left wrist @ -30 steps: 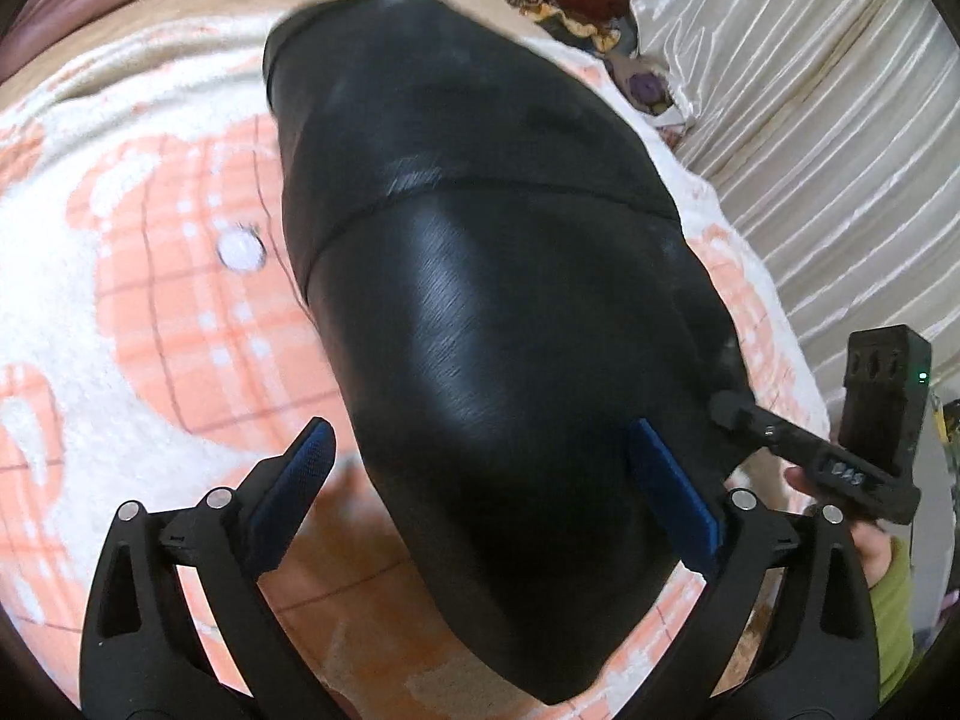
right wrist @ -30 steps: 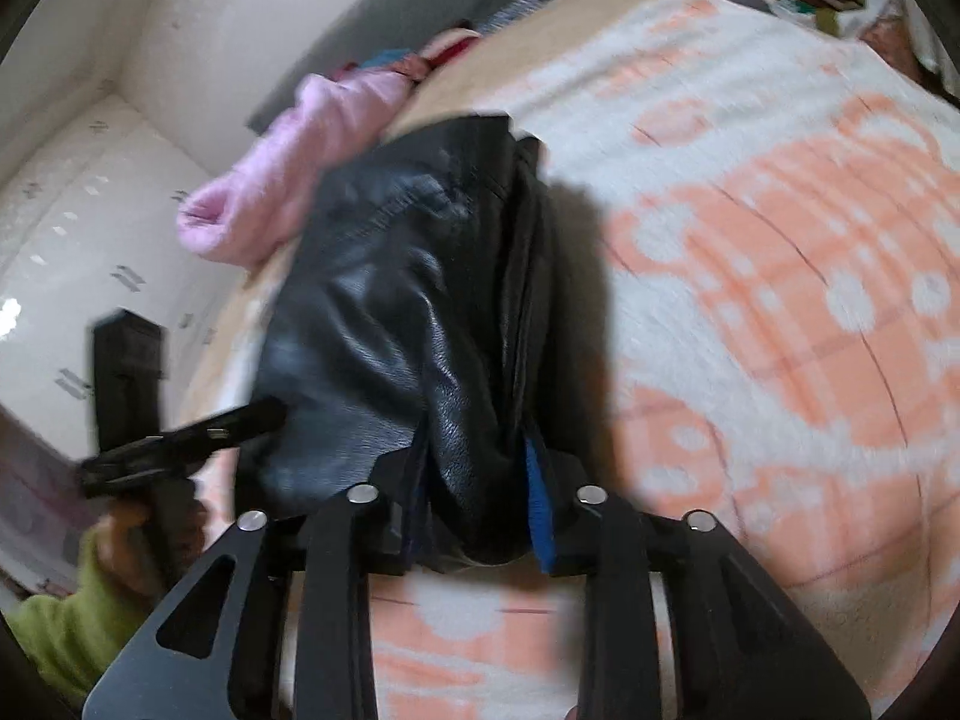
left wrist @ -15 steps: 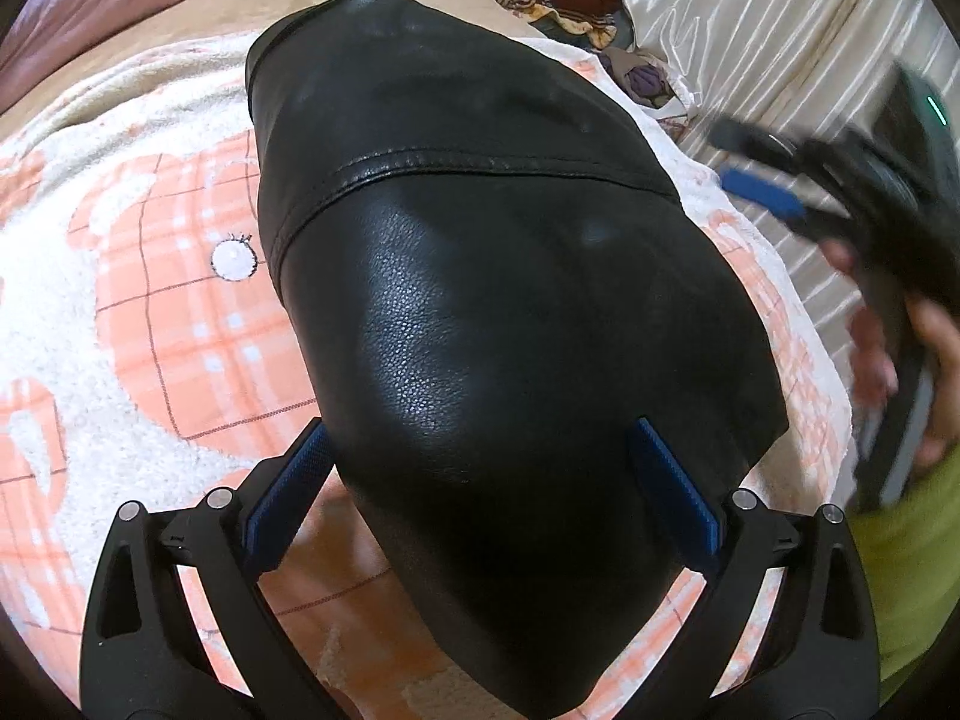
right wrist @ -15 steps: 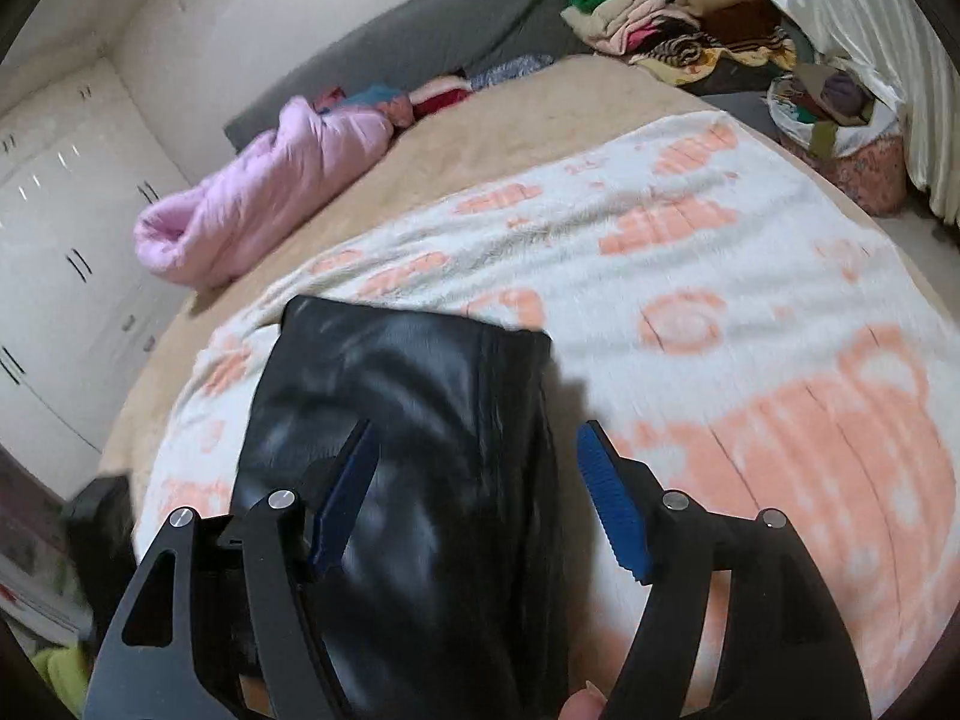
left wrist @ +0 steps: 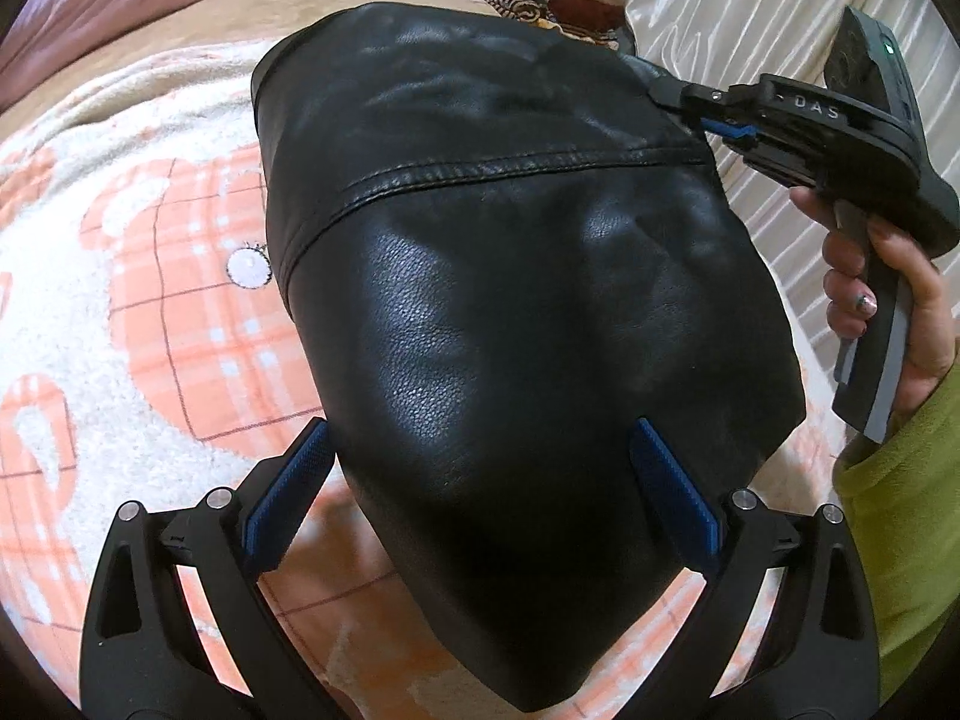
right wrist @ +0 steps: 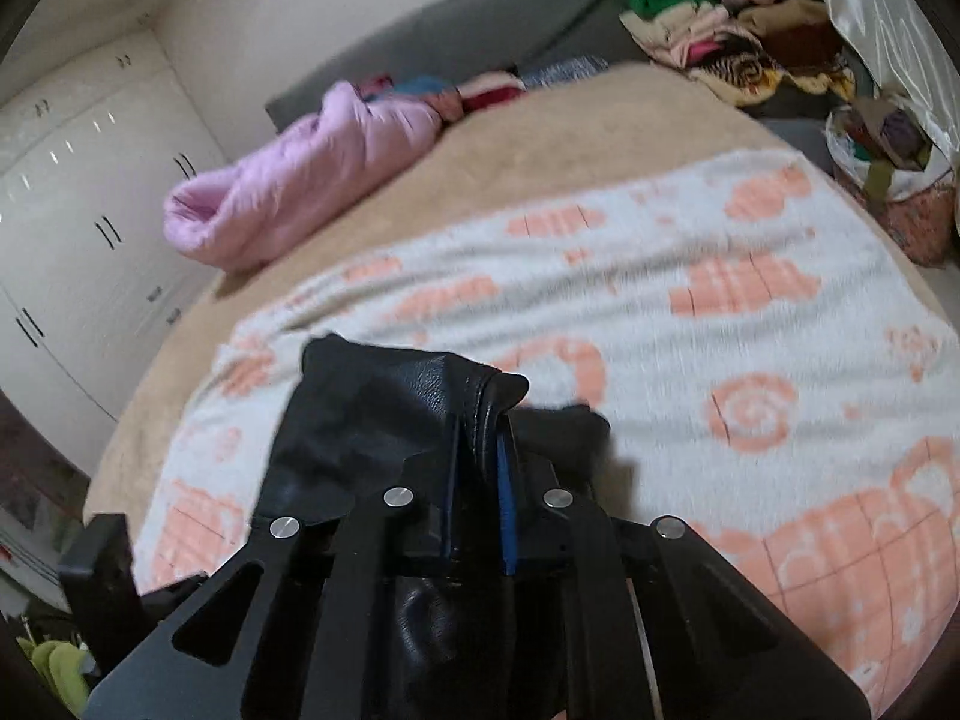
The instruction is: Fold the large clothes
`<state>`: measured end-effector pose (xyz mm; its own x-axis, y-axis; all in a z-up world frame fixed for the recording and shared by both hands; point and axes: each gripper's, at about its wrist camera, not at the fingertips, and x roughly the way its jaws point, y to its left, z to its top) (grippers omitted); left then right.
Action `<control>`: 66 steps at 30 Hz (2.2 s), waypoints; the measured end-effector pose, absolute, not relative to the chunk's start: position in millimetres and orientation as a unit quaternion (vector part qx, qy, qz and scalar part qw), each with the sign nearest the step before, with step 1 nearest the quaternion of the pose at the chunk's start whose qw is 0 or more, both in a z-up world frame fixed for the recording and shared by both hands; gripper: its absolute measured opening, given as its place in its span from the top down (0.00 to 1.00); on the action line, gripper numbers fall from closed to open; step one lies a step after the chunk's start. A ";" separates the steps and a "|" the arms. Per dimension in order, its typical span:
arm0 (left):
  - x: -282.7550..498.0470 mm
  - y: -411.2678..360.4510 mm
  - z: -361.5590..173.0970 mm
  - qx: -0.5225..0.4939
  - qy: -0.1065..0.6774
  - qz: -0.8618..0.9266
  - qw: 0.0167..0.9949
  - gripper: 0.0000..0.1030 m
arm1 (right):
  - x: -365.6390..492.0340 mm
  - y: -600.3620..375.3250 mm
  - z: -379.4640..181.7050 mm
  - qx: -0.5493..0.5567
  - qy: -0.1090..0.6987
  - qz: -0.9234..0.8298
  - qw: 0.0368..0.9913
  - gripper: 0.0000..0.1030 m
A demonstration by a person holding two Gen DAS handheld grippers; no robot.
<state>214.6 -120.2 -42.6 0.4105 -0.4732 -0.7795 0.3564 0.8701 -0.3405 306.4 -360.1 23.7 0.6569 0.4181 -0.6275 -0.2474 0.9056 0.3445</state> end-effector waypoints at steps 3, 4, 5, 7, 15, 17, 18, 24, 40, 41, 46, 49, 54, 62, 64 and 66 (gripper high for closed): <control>214.6 -121.6 -43.5 -0.056 0.482 -0.248 0.838 0.11 | 314.6 -361.4 18.0 0.104 0.378 0.171 0.904 0.91; 214.7 -122.9 -44.1 -0.054 0.483 -0.249 0.838 0.11 | 319.4 -364.1 10.6 0.108 0.388 0.165 0.901 0.91; 215.1 -123.5 -45.3 -0.055 0.485 -0.250 0.836 0.11 | 322.4 -363.5 5.2 0.106 0.393 0.160 0.899 0.91; 215.3 -123.6 -47.5 -0.061 0.489 -0.254 0.832 0.11 | 327.4 -367.5 -13.1 0.105 0.409 0.149 0.894 0.91; 224.1 -120.9 -48.0 -0.085 0.488 -0.274 0.824 0.09 | 339.5 -371.3 -63.7 0.091 0.442 0.118 0.885 0.80; 232.8 -112.5 -41.8 -0.109 0.486 -0.278 0.821 0.09 | 339.4 -376.0 -66.0 0.101 0.442 0.116 0.884 0.76; 235.8 -109.9 -40.6 -0.113 0.487 -0.274 0.822 0.09 | 338.5 -378.0 -65.7 0.108 0.441 0.115 0.883 0.69; 262.7 -107.8 -51.3 -0.127 0.520 -0.269 0.801 0.09 | 314.4 -397.2 -45.0 0.165 0.415 0.113 0.888 0.31; 261.7 -111.8 -53.9 -0.122 0.523 -0.269 0.800 0.08 | 261.7 -401.2 -81.8 0.235 0.499 0.277 0.787 0.12; 262.9 -113.1 -54.1 -0.120 0.523 -0.266 0.801 0.08 | 264.1 -400.1 -85.2 0.243 0.497 0.281 0.784 0.15; 266.3 -112.9 -56.1 -0.109 0.522 -0.253 0.807 0.08 | 267.4 -387.3 -87.9 0.248 0.501 0.307 0.770 0.37; 266.7 -110.0 -56.8 -0.109 0.520 -0.253 0.809 0.08 | 260.3 -384.9 -89.4 0.252 0.498 0.309 0.770 0.38; 262.7 -97.7 -52.7 -0.104 0.512 -0.249 0.816 0.08 | 255.7 -369.8 -88.9 0.252 0.492 0.316 0.771 0.38; 266.4 -71.1 -52.5 -0.107 0.511 -0.222 0.824 0.08 | 258.8 -332.7 -84.9 0.232 0.488 0.318 0.779 0.37; 266.5 -67.0 -51.7 -0.107 0.510 -0.222 0.824 0.08 | 256.7 -332.6 -82.7 0.226 0.488 0.307 0.786 0.34; 265.0 -65.1 -49.7 -0.105 0.506 -0.224 0.826 0.08 | 254.1 -335.5 -79.5 0.221 0.487 0.283 0.796 0.22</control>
